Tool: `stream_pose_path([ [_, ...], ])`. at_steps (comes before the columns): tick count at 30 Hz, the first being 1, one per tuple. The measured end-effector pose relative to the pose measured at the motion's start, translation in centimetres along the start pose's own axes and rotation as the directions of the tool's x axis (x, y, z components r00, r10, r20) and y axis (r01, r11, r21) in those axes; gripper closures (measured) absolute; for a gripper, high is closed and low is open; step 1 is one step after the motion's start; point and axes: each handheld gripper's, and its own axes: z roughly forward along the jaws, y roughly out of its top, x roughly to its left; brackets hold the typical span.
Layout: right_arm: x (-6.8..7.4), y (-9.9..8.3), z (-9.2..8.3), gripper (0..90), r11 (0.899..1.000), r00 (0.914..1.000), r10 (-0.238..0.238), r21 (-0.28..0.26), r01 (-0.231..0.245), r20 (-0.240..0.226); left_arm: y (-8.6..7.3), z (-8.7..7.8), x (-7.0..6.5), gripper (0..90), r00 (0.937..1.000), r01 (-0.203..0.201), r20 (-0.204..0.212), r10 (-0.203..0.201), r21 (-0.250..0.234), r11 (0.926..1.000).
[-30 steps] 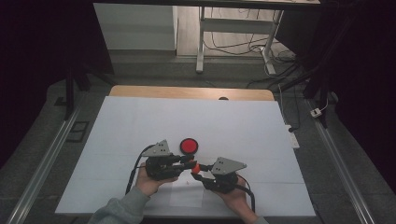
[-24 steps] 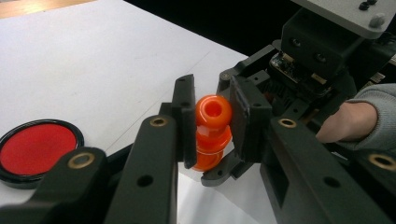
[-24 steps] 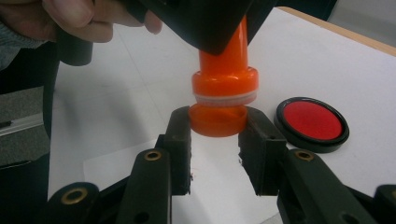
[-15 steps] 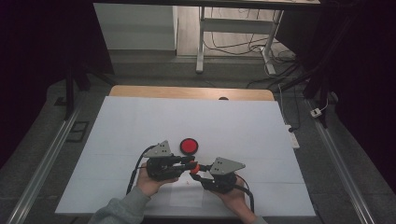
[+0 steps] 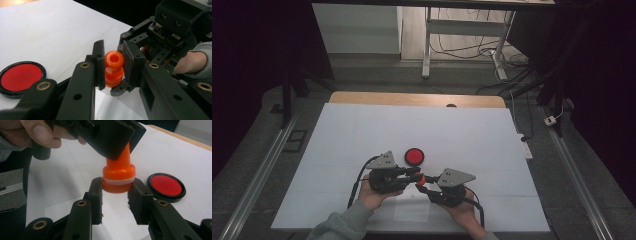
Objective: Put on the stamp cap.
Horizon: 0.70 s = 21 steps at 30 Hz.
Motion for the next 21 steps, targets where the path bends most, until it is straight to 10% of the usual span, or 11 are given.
stream_pose_path([
  [21,0.11,-0.03,-0.13,64.7,1.0,0.9996,-0.01,-0.001,0.01,0.028,-0.3,0.15,0.02,73.0,1.0,0.002,-0.002,-0.002,-0.006,1.0],
])
